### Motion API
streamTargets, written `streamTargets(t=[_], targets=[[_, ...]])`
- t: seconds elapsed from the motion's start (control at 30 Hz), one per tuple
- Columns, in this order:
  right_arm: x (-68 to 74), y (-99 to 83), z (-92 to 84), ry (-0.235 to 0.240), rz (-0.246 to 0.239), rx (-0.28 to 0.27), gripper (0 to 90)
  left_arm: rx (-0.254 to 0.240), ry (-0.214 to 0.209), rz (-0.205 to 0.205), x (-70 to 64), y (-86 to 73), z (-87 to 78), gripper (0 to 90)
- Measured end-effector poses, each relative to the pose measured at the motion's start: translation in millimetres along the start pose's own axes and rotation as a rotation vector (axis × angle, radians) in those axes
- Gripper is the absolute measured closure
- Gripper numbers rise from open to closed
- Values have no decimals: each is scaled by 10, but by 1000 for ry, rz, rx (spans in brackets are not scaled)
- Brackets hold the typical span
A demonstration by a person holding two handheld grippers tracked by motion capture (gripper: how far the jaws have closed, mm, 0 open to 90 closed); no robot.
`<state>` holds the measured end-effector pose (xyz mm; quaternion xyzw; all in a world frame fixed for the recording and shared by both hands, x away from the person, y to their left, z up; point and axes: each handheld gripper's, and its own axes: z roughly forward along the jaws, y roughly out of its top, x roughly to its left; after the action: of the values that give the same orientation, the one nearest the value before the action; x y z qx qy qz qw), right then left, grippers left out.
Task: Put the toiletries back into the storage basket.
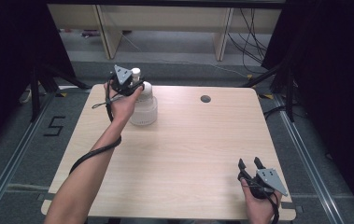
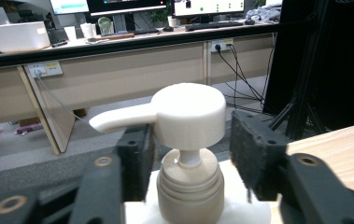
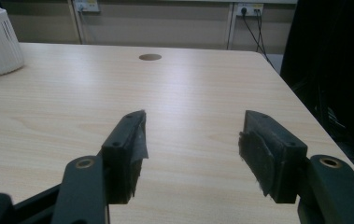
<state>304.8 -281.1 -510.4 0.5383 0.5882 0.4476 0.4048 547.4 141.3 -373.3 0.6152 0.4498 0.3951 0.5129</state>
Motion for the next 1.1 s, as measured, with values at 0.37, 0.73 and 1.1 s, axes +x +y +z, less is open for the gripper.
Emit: streamTargets(t=[0.37, 0.73, 1.1], targets=[[-12, -3, 6, 16, 14, -2, 408, 16, 6, -16, -33, -18, -78, 386], [-14, -3, 10, 16, 10, -1, 404, 25, -9, -25, -24, -88, -343, 363], [-1, -10, 11, 11, 6, -6, 402, 5, -27, -22, 9, -242, -694, 360]])
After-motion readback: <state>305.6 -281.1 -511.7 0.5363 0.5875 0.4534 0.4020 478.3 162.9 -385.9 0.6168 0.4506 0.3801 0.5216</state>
